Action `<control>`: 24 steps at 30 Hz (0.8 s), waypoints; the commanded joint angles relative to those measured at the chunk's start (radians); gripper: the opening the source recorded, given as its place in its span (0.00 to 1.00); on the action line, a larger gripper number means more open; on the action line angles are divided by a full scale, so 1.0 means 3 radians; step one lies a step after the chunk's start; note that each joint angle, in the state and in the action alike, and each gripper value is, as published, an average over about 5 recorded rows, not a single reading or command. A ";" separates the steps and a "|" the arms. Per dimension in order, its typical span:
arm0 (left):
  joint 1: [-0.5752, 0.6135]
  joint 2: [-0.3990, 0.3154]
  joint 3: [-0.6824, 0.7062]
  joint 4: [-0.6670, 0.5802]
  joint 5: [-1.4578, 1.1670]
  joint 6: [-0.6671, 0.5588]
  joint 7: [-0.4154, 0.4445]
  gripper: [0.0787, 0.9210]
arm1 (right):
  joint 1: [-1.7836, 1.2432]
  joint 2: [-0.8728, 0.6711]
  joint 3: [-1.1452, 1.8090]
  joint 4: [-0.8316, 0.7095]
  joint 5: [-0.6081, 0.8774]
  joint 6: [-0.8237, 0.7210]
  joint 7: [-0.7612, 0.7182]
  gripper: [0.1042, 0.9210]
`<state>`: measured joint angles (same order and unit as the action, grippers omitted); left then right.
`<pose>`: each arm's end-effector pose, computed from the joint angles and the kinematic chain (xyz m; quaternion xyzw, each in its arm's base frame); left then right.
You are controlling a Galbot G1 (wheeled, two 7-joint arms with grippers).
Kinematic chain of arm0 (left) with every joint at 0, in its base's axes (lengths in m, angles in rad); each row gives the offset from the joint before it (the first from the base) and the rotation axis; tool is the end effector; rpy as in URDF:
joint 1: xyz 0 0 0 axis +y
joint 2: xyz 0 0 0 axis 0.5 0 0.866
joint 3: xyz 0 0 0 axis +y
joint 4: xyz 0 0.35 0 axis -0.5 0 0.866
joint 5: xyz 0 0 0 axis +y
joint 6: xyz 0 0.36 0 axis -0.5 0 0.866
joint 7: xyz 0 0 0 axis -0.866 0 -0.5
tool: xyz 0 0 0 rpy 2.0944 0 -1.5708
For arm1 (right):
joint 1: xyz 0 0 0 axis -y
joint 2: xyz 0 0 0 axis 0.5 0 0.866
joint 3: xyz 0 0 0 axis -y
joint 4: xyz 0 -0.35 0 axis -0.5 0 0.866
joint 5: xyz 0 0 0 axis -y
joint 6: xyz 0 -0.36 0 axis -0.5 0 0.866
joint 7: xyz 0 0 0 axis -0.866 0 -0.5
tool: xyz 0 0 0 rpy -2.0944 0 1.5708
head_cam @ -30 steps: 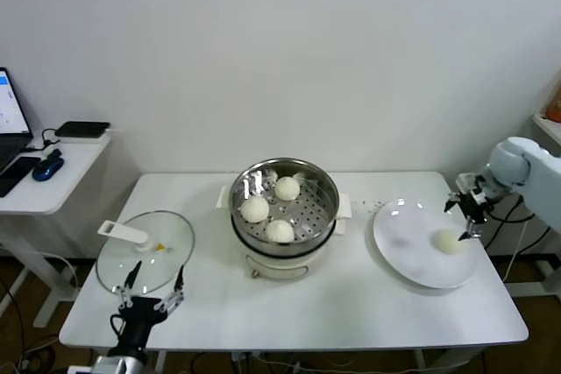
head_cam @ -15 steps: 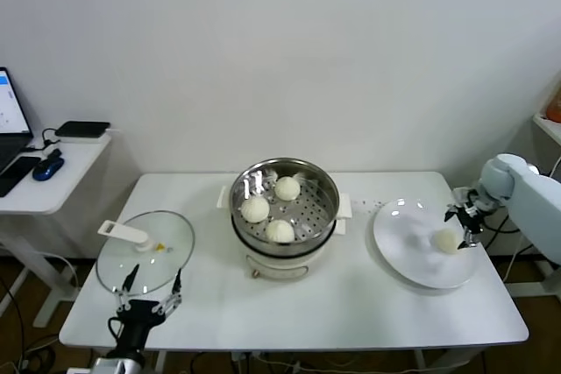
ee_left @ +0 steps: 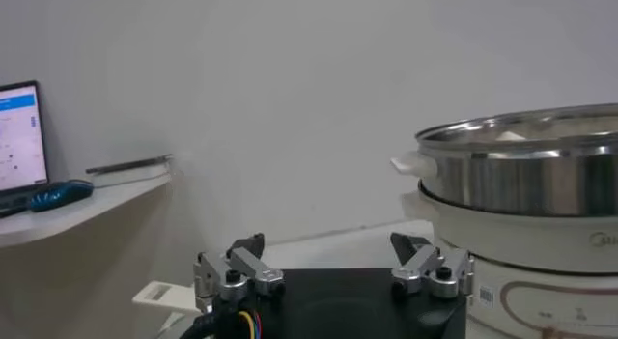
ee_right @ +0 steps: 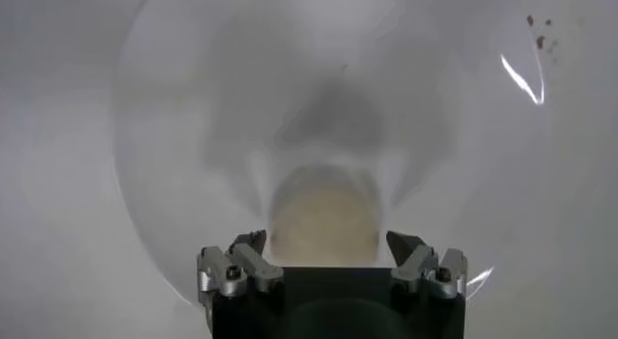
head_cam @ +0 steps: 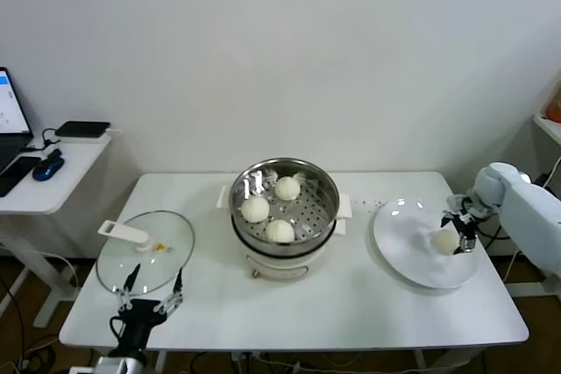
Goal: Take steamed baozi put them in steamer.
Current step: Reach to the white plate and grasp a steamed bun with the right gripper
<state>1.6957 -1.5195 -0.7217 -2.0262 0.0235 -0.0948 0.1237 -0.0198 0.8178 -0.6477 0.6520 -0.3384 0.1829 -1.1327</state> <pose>0.1390 0.0734 -0.3414 0.0041 -0.9950 -0.0853 0.0526 0.5590 -0.2882 -0.2384 0.4752 -0.5086 0.5525 0.4584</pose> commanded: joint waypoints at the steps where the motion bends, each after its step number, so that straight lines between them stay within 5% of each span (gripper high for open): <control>1: 0.0001 0.0000 0.0000 0.0008 0.0008 0.0001 0.0000 0.88 | -0.0058 0.0091 0.0159 -0.0152 -0.0147 0.0043 0.0013 0.88; 13: 0.0007 -0.0002 -0.0001 0.0014 0.0012 0.0001 -0.0002 0.88 | -0.0060 0.0124 0.0211 -0.0198 -0.0213 0.0043 -0.0008 0.87; 24: 0.0012 -0.0003 -0.0007 0.0012 0.0013 -0.0003 -0.0003 0.88 | -0.0026 0.0082 0.0161 -0.0125 -0.0134 0.0029 -0.0033 0.73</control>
<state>1.6986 -1.5200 -0.7233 -2.0225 0.0271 -0.0954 0.1227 -0.0335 0.8462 -0.5922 0.6057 -0.3884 0.1939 -1.1388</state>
